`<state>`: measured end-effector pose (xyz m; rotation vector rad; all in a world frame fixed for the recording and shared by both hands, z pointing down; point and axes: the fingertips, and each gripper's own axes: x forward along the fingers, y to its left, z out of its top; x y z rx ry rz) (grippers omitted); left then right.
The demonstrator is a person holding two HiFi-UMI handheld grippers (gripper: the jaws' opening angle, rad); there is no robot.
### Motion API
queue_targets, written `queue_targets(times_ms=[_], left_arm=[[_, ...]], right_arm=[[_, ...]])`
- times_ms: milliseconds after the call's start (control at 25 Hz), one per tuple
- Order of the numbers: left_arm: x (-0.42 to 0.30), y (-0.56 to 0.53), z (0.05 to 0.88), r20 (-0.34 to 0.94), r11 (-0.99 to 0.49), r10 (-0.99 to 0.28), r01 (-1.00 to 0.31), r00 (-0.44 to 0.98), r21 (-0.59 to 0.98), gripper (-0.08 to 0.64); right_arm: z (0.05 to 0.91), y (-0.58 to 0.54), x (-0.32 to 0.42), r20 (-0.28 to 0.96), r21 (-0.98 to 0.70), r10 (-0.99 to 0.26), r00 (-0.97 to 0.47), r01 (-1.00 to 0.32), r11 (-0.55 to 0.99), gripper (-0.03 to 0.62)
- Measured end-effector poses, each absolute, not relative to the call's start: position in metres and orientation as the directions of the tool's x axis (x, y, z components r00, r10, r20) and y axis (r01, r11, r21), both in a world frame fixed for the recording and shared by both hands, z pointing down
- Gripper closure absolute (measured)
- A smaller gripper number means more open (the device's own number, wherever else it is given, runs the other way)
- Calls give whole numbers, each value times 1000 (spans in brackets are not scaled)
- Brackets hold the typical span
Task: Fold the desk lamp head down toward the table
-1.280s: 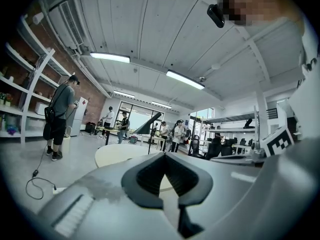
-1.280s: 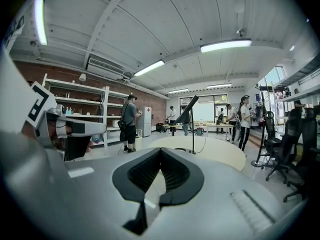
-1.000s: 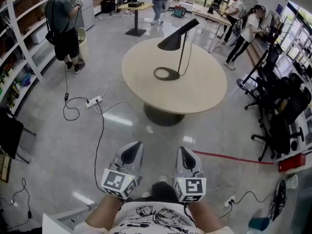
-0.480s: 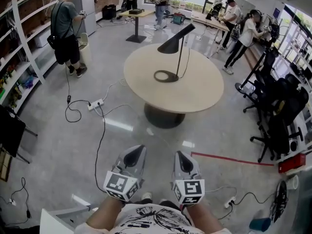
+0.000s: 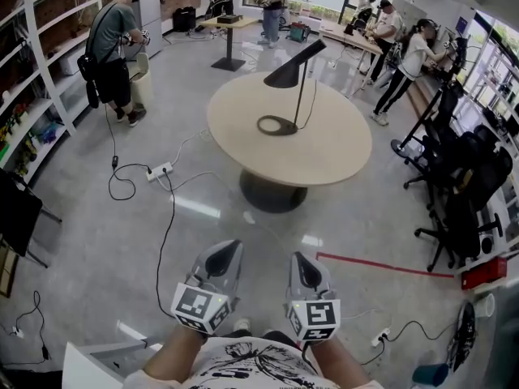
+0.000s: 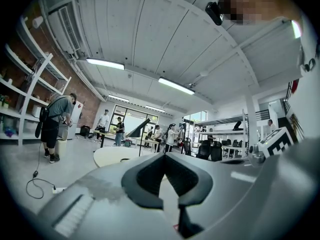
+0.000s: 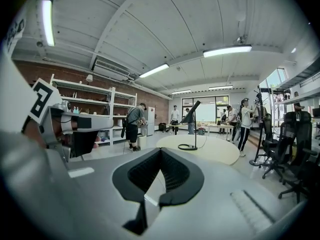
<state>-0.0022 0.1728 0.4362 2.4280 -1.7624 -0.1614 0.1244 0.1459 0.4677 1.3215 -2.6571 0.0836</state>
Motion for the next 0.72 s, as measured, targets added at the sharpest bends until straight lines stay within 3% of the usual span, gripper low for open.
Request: queue_targets(times_ms=[720], left_arm=[[-13, 174, 451, 29, -323, -943, -935, 330, 147, 557]], right_arm=[[472, 148, 112, 179, 41, -800, -572, -808, 587, 584]])
